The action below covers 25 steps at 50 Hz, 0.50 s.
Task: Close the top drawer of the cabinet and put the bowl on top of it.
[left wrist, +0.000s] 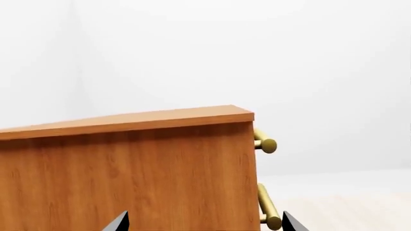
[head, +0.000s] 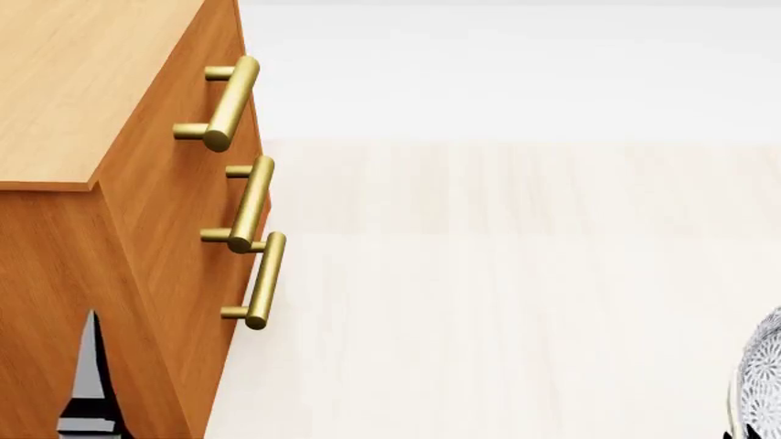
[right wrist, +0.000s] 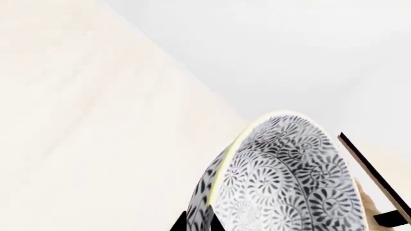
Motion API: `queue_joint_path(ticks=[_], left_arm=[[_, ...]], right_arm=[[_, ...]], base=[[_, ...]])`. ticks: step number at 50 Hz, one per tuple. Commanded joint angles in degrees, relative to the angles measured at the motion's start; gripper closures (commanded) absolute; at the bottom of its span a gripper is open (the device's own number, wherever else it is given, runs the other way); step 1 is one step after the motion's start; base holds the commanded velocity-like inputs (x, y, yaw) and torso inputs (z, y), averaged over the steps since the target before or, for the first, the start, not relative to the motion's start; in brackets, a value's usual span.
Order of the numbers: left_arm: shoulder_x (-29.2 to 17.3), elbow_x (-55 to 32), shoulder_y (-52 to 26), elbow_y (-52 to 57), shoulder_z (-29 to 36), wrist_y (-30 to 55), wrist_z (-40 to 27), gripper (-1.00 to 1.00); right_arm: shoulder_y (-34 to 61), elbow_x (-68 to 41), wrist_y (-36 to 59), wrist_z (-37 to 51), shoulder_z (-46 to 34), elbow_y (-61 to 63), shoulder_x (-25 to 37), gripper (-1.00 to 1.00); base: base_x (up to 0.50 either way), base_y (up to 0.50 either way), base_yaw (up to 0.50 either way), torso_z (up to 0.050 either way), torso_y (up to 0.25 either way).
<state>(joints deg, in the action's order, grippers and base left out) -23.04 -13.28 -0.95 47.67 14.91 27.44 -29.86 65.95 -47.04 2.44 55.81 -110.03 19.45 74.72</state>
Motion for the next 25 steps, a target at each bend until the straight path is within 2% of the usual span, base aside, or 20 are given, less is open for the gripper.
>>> queue_joint_path(ticks=[1,13,20,25], left_arm=[[-0.3,-1.9,0.3,-0.2,-0.8,-0.7,0.9,-1.00],[-0.6,-3.2,0.6,-0.5,-1.6,-1.4,1.3,-1.00],[-0.6,-4.1,0.7,-1.3,-1.8,-1.8,1.7,-1.00],[-0.6,-5.5,0.4,-1.6,-2.3,-1.5,2.1,-1.00]], right_arm=[[9.1,0.2,0.9,-0.8,6.2,10.1,5.7,1.00],[19.9,-7.5,8.4,-3.2,14.2,13.1,1.8,1.00],[27.4,-16.9,20.3,-1.9,17.8,9.2,-6.6,1.00],[31.6,-20.7,24.5,-1.7,19.9,6.8,-10.6,1.00]], base=[[0.00,0.00,0.00,0.000,0.000],[0.00,0.00,0.00,0.032,0.118],[0.00,0.00,0.00,0.034,0.133],[0.00,0.00,0.00,0.034,0.133]])
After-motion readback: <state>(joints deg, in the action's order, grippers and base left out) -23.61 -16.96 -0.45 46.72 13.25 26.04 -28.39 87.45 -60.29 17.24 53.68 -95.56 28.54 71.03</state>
